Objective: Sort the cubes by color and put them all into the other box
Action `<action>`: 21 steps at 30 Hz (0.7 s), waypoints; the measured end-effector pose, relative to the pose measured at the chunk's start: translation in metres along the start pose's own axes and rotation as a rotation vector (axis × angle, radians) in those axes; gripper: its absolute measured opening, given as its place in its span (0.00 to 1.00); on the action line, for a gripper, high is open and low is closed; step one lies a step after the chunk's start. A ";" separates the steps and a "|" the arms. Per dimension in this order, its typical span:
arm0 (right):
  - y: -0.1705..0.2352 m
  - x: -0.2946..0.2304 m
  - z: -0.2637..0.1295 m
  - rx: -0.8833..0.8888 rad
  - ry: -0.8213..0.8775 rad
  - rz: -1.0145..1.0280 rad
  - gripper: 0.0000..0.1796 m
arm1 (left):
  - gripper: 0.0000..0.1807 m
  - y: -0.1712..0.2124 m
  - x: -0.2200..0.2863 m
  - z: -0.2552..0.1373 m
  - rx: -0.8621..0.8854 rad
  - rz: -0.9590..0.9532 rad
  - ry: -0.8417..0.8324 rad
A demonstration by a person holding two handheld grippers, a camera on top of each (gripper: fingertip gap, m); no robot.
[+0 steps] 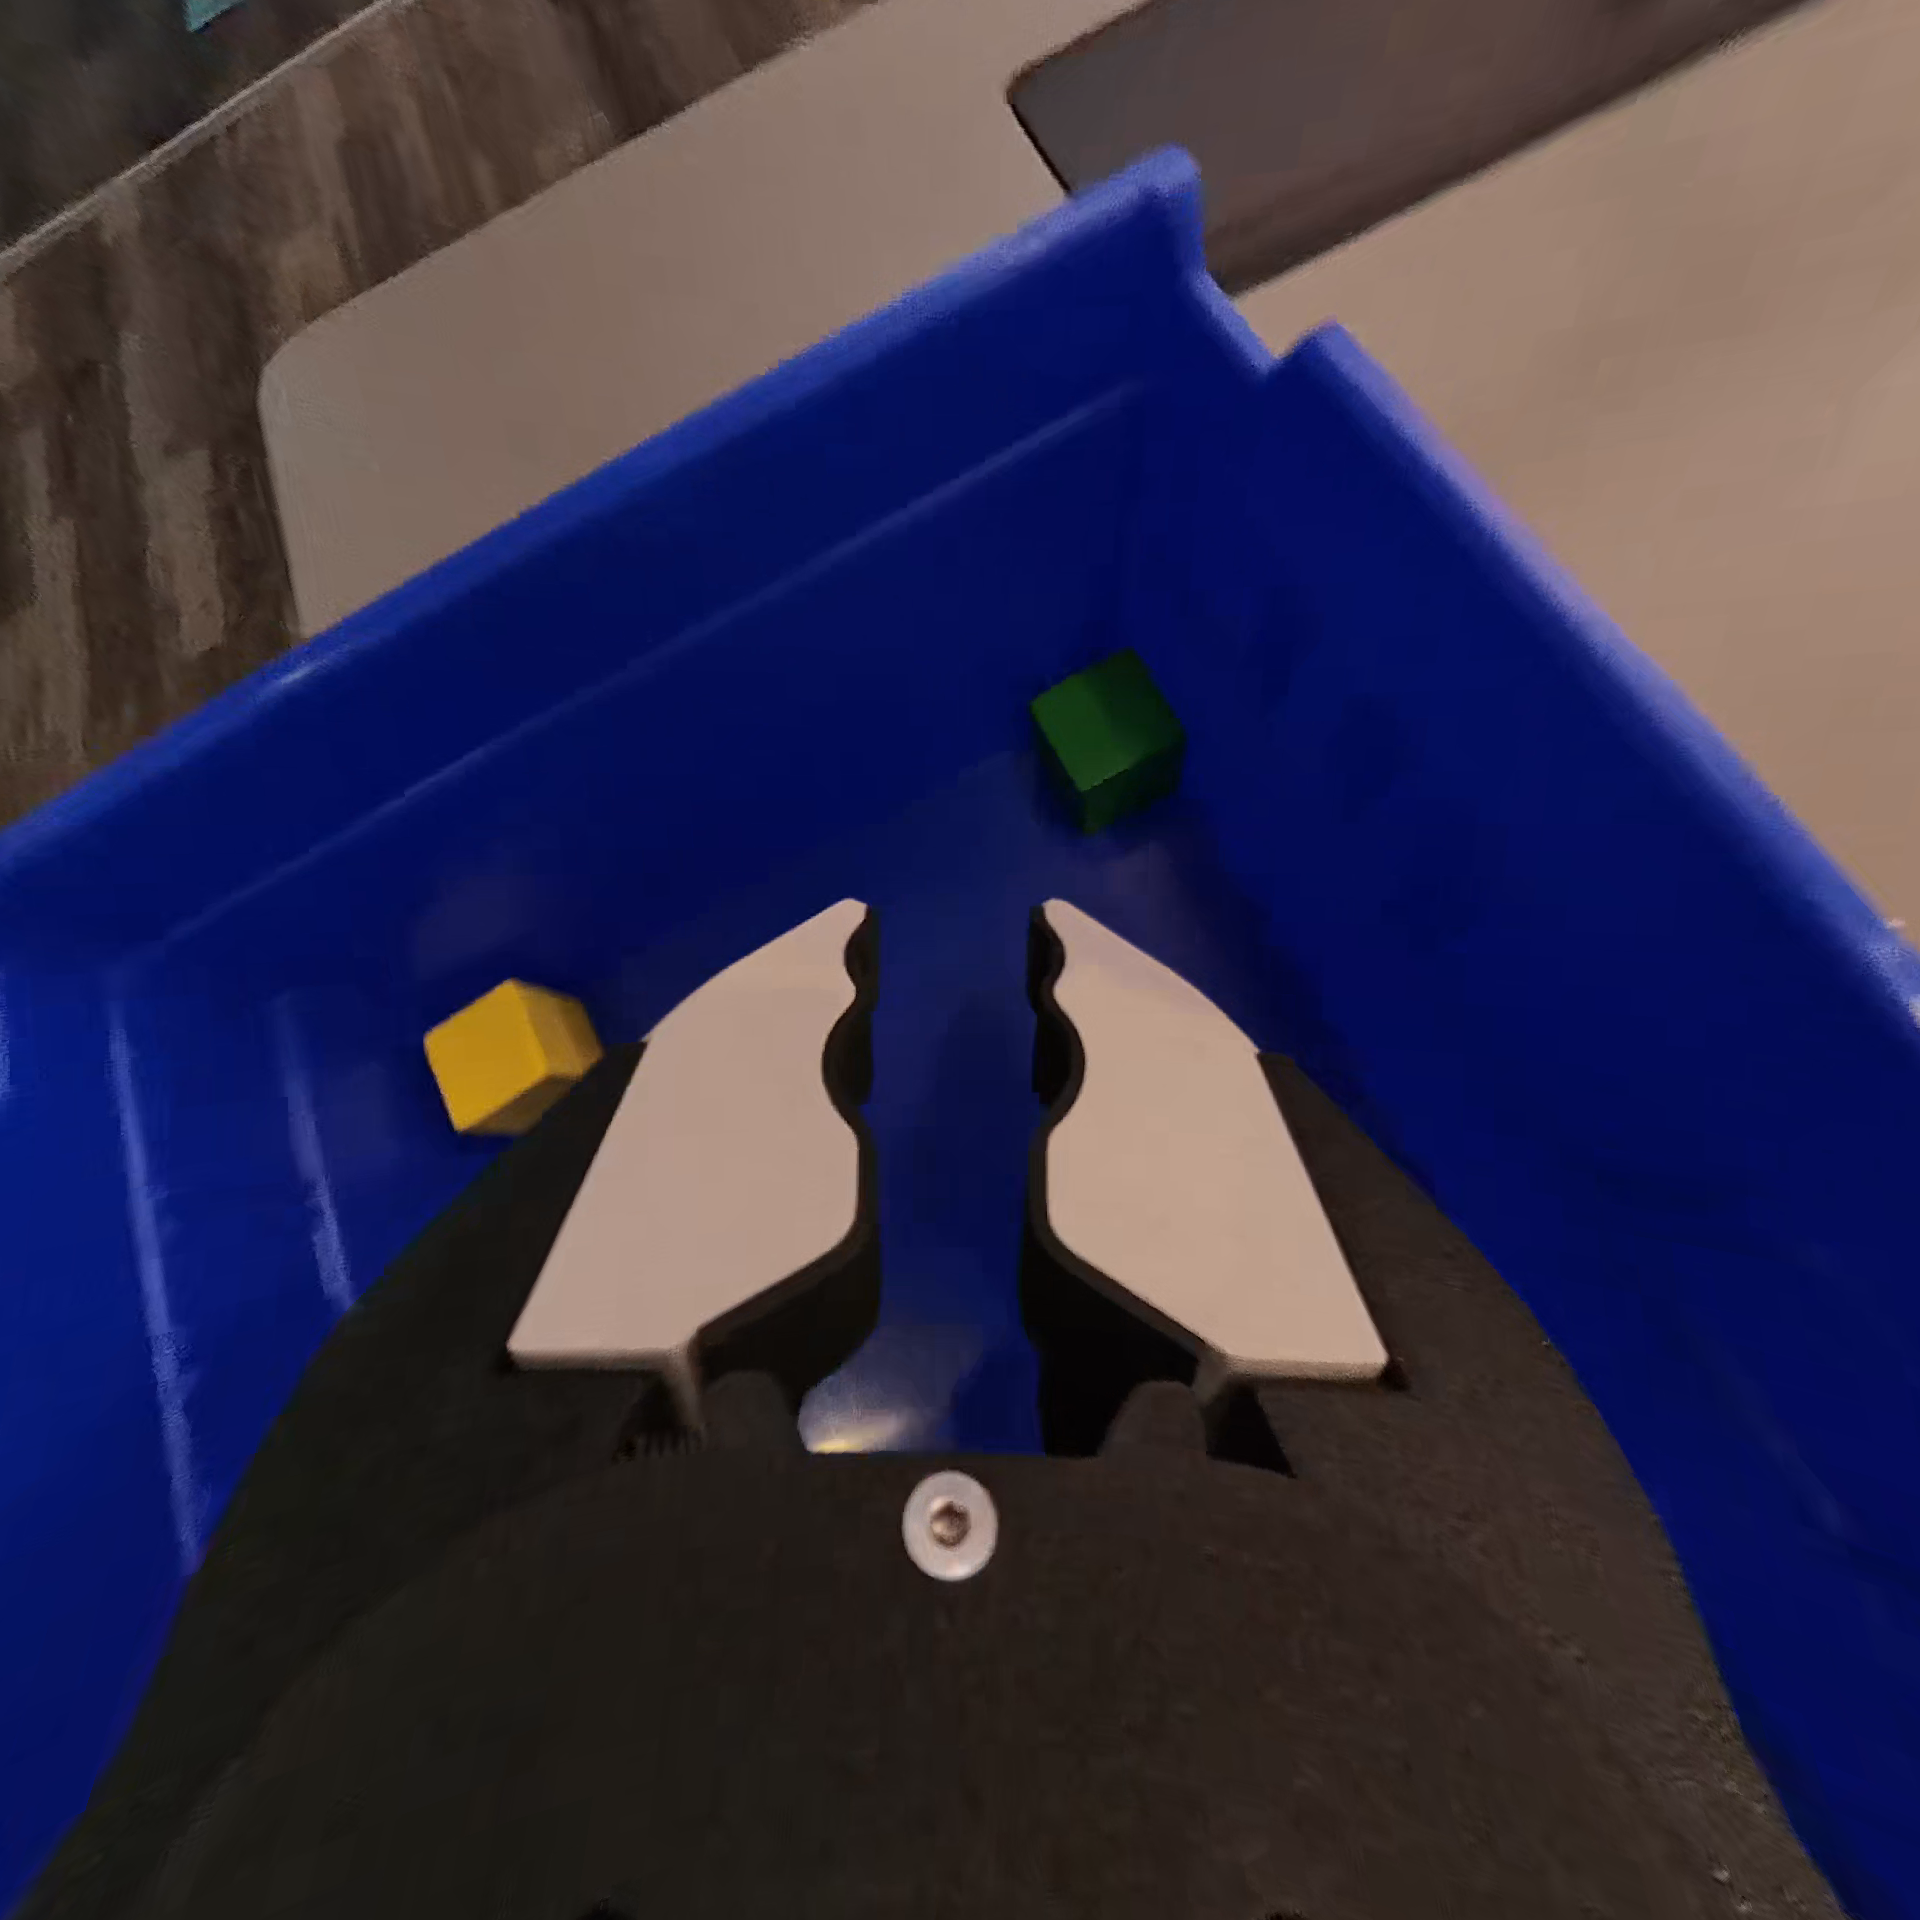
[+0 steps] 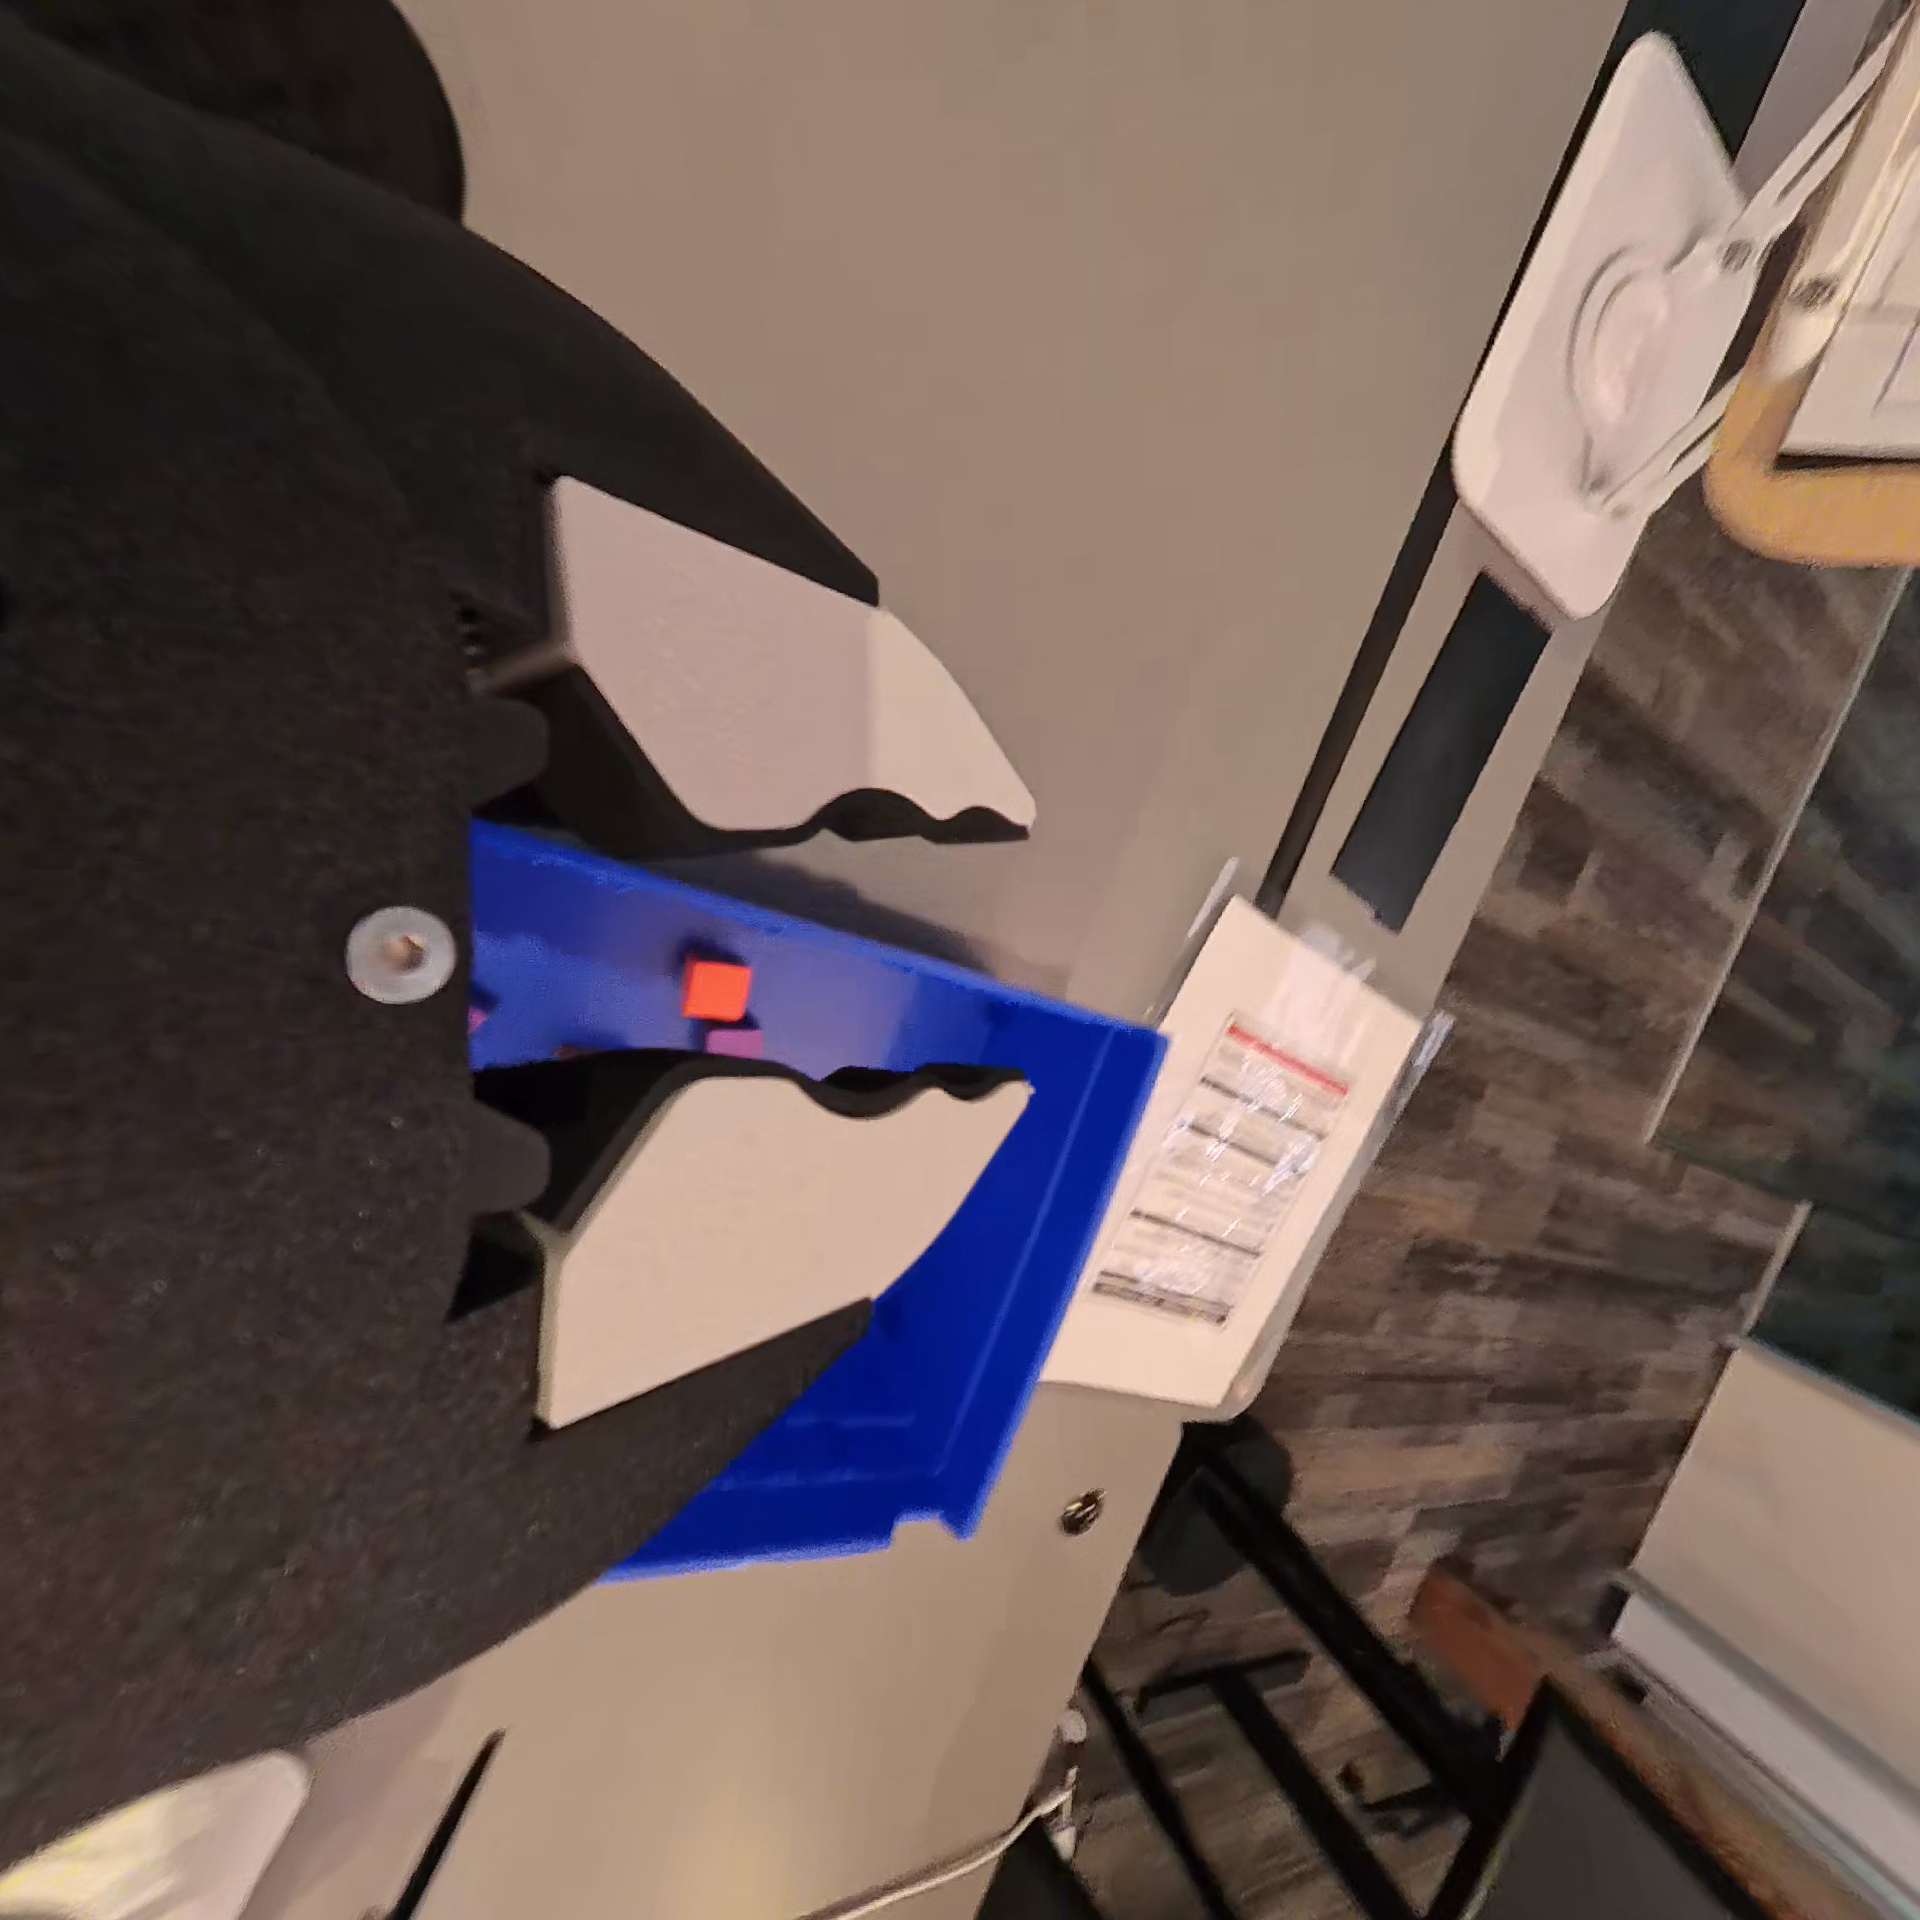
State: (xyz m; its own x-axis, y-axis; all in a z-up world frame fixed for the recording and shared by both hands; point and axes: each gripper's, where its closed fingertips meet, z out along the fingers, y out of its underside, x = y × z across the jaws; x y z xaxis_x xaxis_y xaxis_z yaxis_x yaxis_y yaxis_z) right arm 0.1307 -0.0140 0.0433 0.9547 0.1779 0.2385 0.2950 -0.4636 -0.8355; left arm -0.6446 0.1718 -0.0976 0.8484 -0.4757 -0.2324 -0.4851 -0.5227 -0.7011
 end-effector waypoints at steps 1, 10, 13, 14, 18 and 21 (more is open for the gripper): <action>-0.006 -0.006 0.003 0.018 -0.017 -0.004 0.22 | 0.15 -0.001 0.001 0.007 0.006 0.066 -0.010; -0.021 -0.036 0.017 0.057 -0.123 0.007 0.22 | 0.13 -0.019 0.034 0.029 0.075 0.330 0.122; -0.022 -0.040 0.018 0.060 -0.142 0.019 0.22 | 0.13 -0.019 0.033 0.035 0.055 0.356 0.116; -0.022 -0.041 0.018 0.062 -0.146 0.021 0.22 | 0.13 -0.019 0.032 0.036 0.057 0.363 0.117; -0.022 -0.047 0.020 0.046 -0.161 0.008 0.21 | 0.14 -0.023 0.032 0.039 0.082 0.412 0.125; -0.015 -0.050 0.026 0.001 -0.164 -0.016 0.21 | 0.14 -0.023 0.033 0.040 0.097 0.437 0.121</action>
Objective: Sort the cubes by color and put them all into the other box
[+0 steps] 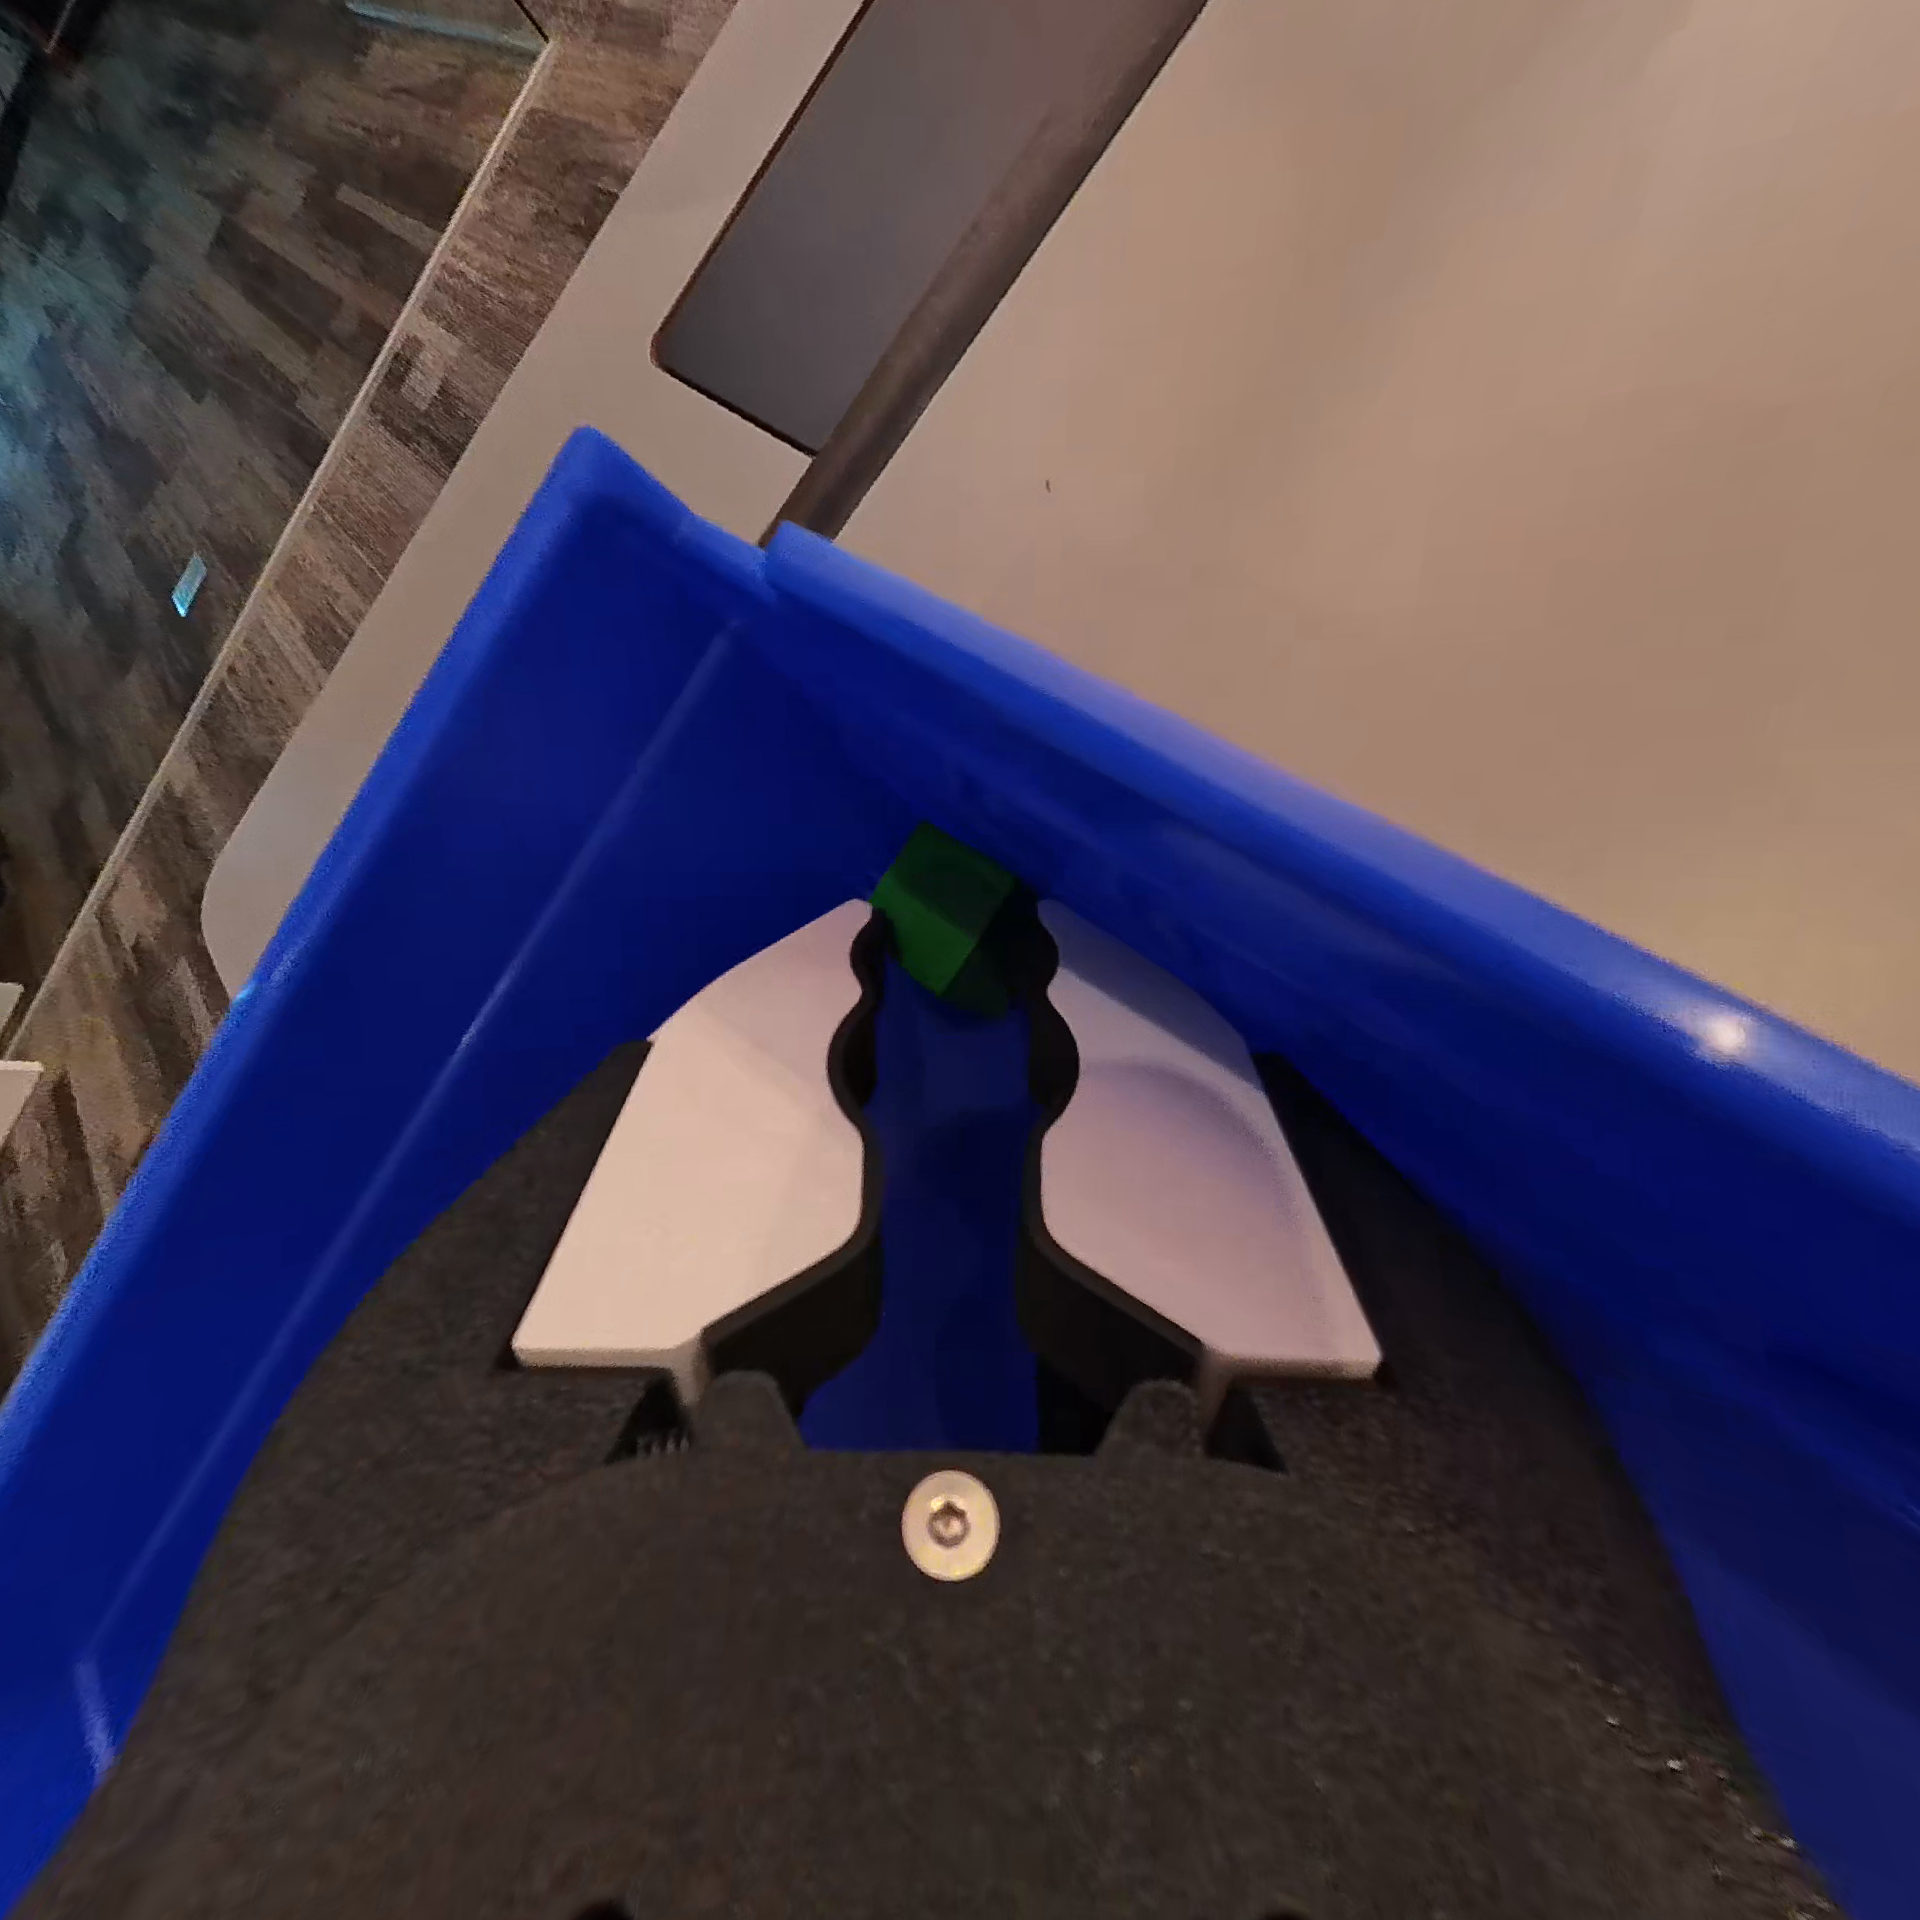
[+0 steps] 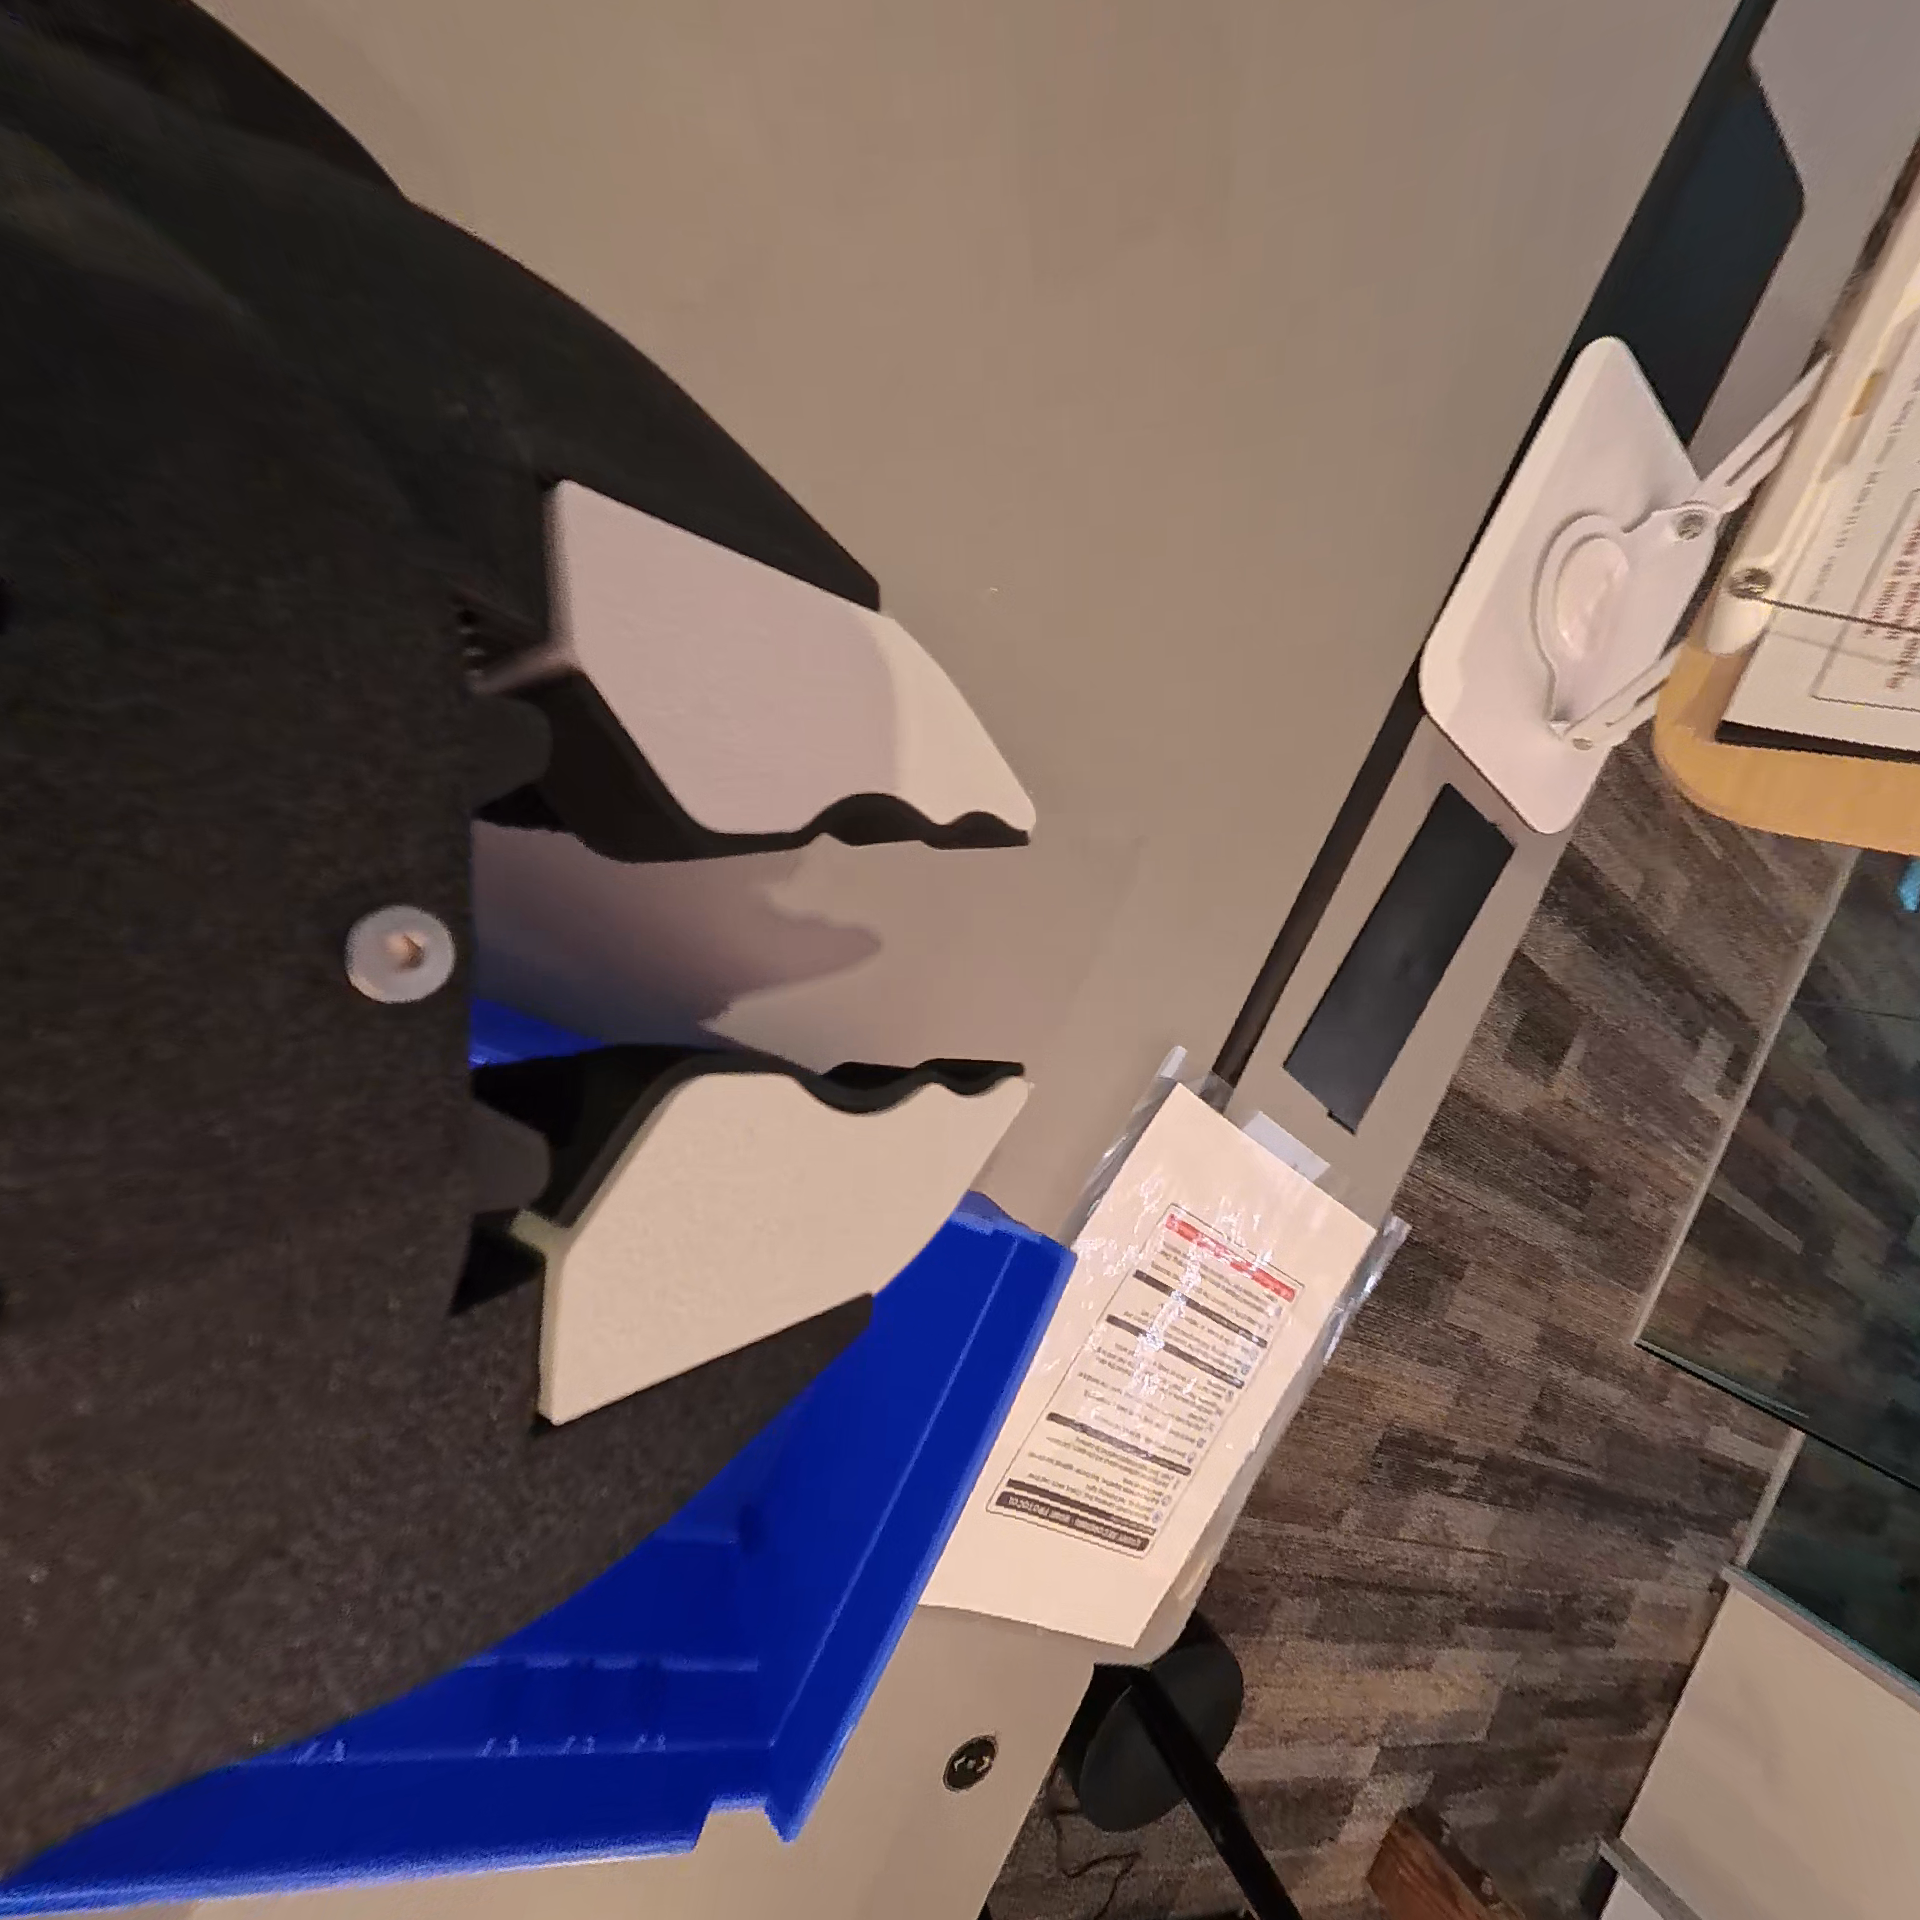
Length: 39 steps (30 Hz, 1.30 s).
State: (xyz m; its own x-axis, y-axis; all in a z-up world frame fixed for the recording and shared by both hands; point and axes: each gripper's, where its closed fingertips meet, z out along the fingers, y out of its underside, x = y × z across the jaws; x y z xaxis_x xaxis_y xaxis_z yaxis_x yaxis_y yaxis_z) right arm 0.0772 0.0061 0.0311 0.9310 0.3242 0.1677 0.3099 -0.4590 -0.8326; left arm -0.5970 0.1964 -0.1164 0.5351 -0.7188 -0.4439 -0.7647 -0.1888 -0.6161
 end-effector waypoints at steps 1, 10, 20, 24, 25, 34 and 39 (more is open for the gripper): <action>0.002 -0.001 0.002 -0.015 -0.004 -0.003 0.21 | 0.14 0.001 0.000 0.000 0.000 0.010 -0.004; 0.004 -0.008 0.008 -0.033 -0.035 -0.007 0.21 | 0.14 0.007 0.008 -0.009 -0.058 0.101 -0.017; 0.007 -0.014 0.014 -0.052 -0.069 -0.008 0.21 | 0.13 0.003 0.002 -0.023 -0.037 0.131 -0.006; 0.011 -0.017 0.015 -0.076 -0.077 -0.022 0.21 | 0.12 0.004 -0.002 -0.016 -0.034 0.104 0.050; 0.011 -0.017 0.014 -0.081 -0.077 -0.023 0.21 | 0.12 0.003 -0.002 -0.015 -0.034 0.079 0.069; 0.013 -0.017 0.015 -0.096 -0.085 -0.024 0.21 | 0.24 0.004 0.002 -0.013 -0.051 -0.148 0.204; 0.017 -0.020 0.020 -0.128 -0.097 -0.041 0.21 | 0.26 0.012 0.006 -0.011 -0.073 -0.138 0.209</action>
